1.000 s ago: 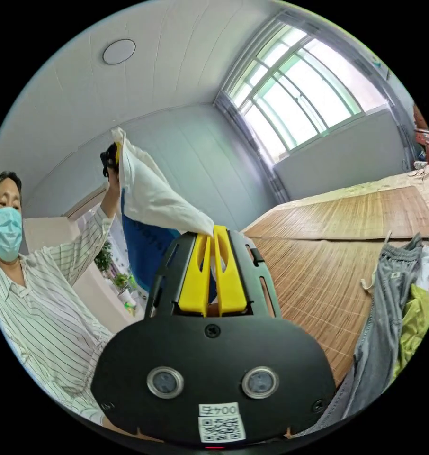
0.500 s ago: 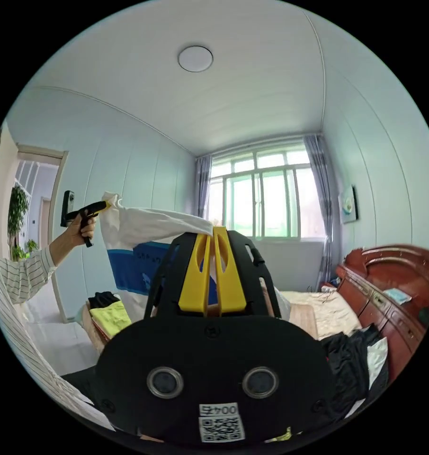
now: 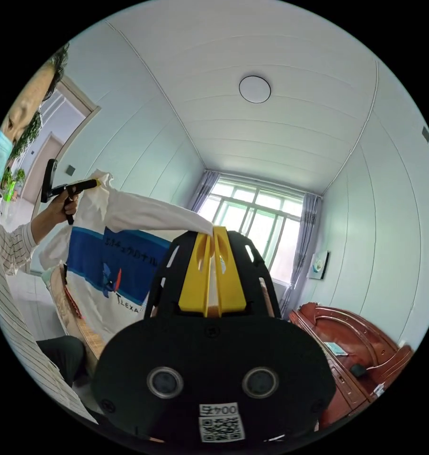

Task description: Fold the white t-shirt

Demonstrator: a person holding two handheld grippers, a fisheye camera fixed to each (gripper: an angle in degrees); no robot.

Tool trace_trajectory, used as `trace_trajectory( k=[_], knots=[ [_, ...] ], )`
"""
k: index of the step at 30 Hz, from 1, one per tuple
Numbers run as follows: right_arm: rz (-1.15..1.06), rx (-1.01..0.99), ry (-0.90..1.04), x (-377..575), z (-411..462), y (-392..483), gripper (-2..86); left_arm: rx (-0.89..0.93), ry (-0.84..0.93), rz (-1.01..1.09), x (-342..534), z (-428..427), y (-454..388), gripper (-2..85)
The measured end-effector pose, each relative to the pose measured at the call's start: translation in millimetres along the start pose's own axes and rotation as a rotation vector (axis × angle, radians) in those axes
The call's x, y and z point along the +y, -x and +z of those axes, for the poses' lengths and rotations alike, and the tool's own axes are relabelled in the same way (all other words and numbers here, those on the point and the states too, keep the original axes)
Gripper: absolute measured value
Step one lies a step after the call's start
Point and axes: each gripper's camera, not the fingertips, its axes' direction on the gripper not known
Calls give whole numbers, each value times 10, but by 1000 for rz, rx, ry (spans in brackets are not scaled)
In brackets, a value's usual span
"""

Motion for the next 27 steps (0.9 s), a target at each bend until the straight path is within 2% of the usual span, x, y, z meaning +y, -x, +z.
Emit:
trace_trajectory(
  k=[7,12,20,27],
  knots=[
    [18,-17,201,281,983,295,-9,-21,258,-19,807,1017,495,44],
    [18,11,403,1012,2317,519,-8,-68,446,-11,1780,2161,741,43],
    [41,51,705,2725,4605,717,-8,-103,819,79,4332,4585,951,43],
    [33,44,1019,4342,6566,950,-7,-71,1105,46,6403,5893,1138,49]
  ],
)
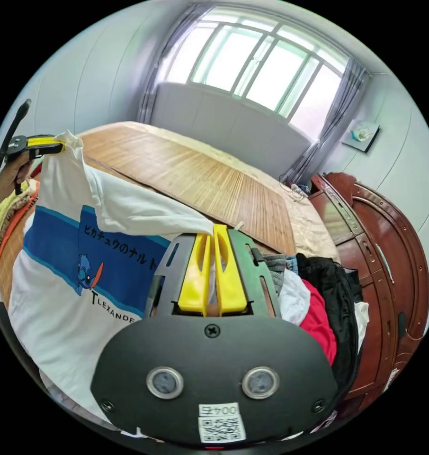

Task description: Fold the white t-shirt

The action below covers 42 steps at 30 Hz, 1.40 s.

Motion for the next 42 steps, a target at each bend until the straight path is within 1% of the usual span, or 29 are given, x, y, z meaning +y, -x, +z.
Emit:
trace_trajectory(
  k=[2,3,5,7,9,11,13,15,16,18,19,20,23,24,26,27,28,29,30,31,32,33,35,38,39,40,42],
  knots=[
    [-22,-12,64,-140,456,92,-6,21,103,-41,73,654,123,55],
    [-45,-20,108,-221,718,149,-5,40,128,-65,99,798,180,56],
    [-63,-26,174,-328,1064,206,-1,129,205,-168,221,1276,463,68],
    [-76,-52,243,-426,1372,233,8,180,235,-252,331,1534,707,77],
    [-39,-117,343,-552,1731,201,48,231,230,-353,468,1700,987,86],
    [35,-147,390,-643,1924,105,80,302,184,-510,704,1789,1373,93],
    [125,-165,390,-727,2015,-47,104,349,135,-605,902,1776,1647,97],
    [233,-229,329,-793,1963,-279,121,380,69,-669,1117,1680,1900,97],
    [258,-247,307,-797,1926,-334,123,423,23,-713,1272,1594,2068,95],
    [326,-322,249,-781,1786,-524,118,515,-54,-765,1536,1434,2304,85],
    [342,-348,243,-771,1763,-574,114,611,-117,-788,1731,1318,2441,71],
    [381,-424,265,-746,1764,-680,107,711,-175,-815,1947,1199,2557,56],
    [553,-685,338,-639,1848,-994,87,860,-288,-873,2504,833,2736,25],
    [621,-667,282,-604,1715,-1114,66,871,-299,-876,2605,744,2754,23],
    [581,-638,193,-617,1376,-1154,27,845,-303,-811,2917,281,2730,15],
    [491,-688,169,-632,1138,-1058,7,828,-295,-771,2971,143,2693,14],
    [432,-725,183,-634,1028,-968,4,793,-229,-672,3043,-118,2568,12],
    [284,-783,265,-612,821,-702,-1,744,-155,-532,3097,-388,2356,11],
    [131,-763,364,-520,608,-355,-3,713,-116,-458,3127,-520,2221,11],
    [55,-732,413,-444,506,-166,-4,651,-18,-318,3197,-744,1919,10],
    [-80,-659,508,-241,330,210,-5,598,49,-178,3304,-958,1590,10],
    [-181,-590,589,4,195,554,-6,573,73,-121,3375,-1053,1431,9],
    [-290,-490,663,381,45,993,-7,505,147,43,3697,-1301,886,9],
    [-374,-382,737,843,-67,1482,-7,439,224,141,4078,-1338,421,9],
    [-375,-334,752,960,-61,1596,-7,428,232,159,4140,-1331,346,9],
    [-366,-316,751,1004,-51,1638,-7,392,255,185,4253,-1293,214,9],
    [-338,-286,741,1128,5,1753,-6,387,294,206,4377,-1206,65,8]
  ],
)
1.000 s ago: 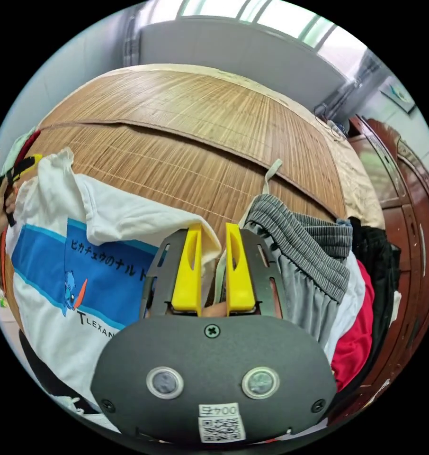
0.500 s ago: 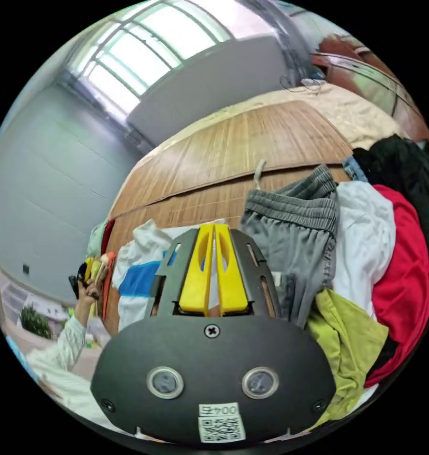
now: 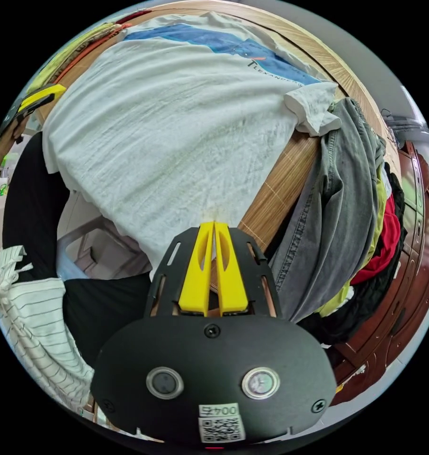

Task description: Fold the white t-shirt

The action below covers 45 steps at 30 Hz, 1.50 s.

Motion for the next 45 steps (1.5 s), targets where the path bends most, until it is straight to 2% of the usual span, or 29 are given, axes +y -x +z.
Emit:
trace_trajectory(
  k=[2,9,12,14,16,17,20,23,26,33,39,42,45],
  knots=[
    [6,8,1,-16,-10,41,-6,-17,67,18,66,234,-131,7],
    [-18,119,-17,65,71,304,-5,-138,-17,-12,295,278,-377,4],
    [35,95,-38,140,91,273,-5,-71,-27,-83,364,243,-257,3],
    [94,77,-106,256,96,200,-5,71,-40,-199,459,190,31,3],
    [179,40,-188,454,66,89,-4,219,9,-326,540,117,333,2],
    [265,-1,-237,645,-1,-4,-1,289,-45,-397,670,-54,491,2],
    [424,-250,-343,1248,-130,-172,23,384,-113,-473,1080,-520,737,3],
    [488,-338,-331,1705,3,-91,94,428,-130,-537,1609,-838,834,5],
    [539,-365,-328,1983,182,28,129,510,-142,-609,2103,-971,845,11],
    [697,-466,-290,2117,550,-92,148,518,-89,-592,2722,-964,701,68],
    [849,-611,-256,2299,860,-377,137,472,6,-463,2822,-731,619,118],
    [890,-710,-256,2439,1032,-493,118,545,21,-484,2897,-549,756,124],
    [896,-796,-257,2550,1140,-586,103,660,-27,-612,3063,-431,1006,125]
  ],
)
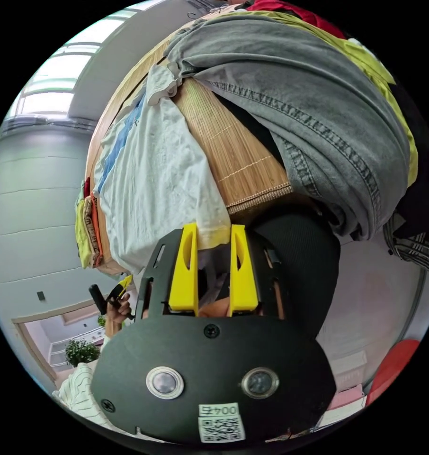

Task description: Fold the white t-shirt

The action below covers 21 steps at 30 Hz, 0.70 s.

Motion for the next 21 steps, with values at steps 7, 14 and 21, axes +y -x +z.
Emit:
trace_trajectory(
  k=[7,14,21],
  knots=[
    [-26,-95,0,22,-197,-209,114,151,-125,-153,89,-356,441,120],
    [-7,-27,15,-36,-218,-347,108,188,-153,-178,184,-648,582,113],
    [-85,98,10,73,-442,-239,13,205,-161,-171,222,-859,671,111]
  ],
)
